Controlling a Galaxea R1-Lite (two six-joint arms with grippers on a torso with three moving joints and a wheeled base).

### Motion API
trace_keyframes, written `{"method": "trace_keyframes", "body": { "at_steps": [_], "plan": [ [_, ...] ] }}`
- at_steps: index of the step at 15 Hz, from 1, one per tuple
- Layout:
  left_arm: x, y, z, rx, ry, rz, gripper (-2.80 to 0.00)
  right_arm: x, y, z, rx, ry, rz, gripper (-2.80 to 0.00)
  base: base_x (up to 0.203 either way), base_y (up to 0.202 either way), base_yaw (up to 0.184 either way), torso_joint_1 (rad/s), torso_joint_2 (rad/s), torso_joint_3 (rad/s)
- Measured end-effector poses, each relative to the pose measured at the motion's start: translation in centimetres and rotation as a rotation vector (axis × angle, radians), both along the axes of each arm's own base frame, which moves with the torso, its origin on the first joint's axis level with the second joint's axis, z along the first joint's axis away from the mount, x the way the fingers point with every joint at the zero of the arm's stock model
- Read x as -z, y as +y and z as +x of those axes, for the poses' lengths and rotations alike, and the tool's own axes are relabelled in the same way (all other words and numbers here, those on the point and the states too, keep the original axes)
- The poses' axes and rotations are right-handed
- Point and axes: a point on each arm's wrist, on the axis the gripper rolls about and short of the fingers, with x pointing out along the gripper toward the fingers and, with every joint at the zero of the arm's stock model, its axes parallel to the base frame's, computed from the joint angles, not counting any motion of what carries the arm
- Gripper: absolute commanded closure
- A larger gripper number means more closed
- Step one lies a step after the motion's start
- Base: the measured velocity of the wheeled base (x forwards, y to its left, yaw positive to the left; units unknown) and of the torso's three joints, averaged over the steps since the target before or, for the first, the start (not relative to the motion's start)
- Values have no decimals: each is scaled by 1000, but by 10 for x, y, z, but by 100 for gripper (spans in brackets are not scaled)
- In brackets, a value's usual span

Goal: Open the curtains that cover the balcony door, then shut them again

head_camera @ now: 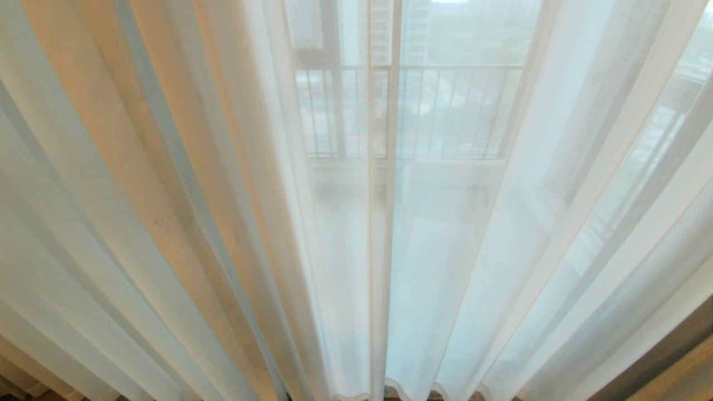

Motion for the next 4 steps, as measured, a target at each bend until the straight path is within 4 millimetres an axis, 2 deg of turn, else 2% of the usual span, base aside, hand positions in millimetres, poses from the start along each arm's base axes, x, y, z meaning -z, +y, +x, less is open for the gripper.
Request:
{"method": "trace_keyframes", "body": {
  "at_steps": [4],
  "plan": [
    [0, 0, 0, 0, 0, 0, 0, 0, 0, 0, 0, 0, 1, 0, 0, 0, 0, 0, 0, 0]
  ]
}}
